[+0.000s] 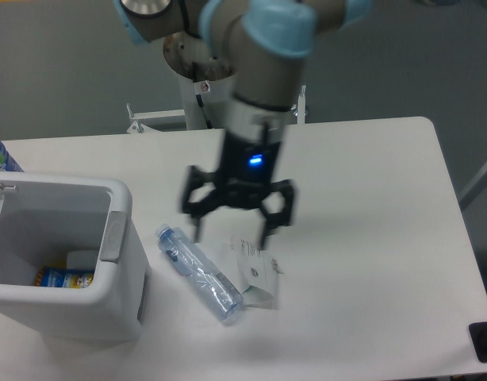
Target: Open the trash can
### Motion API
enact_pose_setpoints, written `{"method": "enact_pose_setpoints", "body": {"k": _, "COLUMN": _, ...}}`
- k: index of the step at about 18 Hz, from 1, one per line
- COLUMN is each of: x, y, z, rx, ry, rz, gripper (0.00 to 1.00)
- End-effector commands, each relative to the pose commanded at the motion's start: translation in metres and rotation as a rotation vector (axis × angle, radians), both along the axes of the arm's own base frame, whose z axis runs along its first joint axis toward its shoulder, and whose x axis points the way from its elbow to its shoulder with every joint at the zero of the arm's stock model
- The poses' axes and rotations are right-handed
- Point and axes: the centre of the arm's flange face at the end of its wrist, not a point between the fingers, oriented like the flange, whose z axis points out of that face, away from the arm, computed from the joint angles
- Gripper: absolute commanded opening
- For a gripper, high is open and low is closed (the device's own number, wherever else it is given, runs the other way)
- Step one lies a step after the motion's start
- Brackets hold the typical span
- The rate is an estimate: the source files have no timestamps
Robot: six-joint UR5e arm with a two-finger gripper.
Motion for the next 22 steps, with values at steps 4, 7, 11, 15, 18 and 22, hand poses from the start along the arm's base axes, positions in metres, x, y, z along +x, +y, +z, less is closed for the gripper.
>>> {"method": "enact_pose_setpoints", "body": {"k": 4, "x": -0.053, "y": -0.046, "z": -0.029, "rx": -0.049, "ry": 0.061, "rz": -0.051, "gripper": 1.00}}
{"method": "enact_pose_setpoints", "body": {"k": 7, "x": -0.084, "y": -0.062, "z": -0.064, "rx": -0.129, "ry": 0.073, "rz": -0.056, "gripper": 1.00}}
{"method": "enact_pose_setpoints", "body": {"k": 11, "x": -0.107, "y": -0.078, "z": -0.105, "rx": -0.383, "ry": 0.154, "rz": -0.092, "gripper": 1.00}}
{"method": "enact_pose_setpoints", "body": {"k": 15, "x": -0.113, "y": -0.080, "z": -0.111, "rx": -0.460, "ry": 0.195, "rz": -0.142, "gripper": 1.00}}
{"method": "enact_pose_setpoints", "body": {"k": 18, "x": -0.112, "y": -0.086, "z": -0.116, "rx": -0.524, "ry": 0.236, "rz": -0.239, "gripper": 1.00}}
{"method": "enact_pose_setpoints", "body": {"k": 22, "x": -0.114, "y": -0.090, "z": -0.118, "rx": -0.577, "ry": 0.270, "rz": -0.308, "gripper": 1.00}}
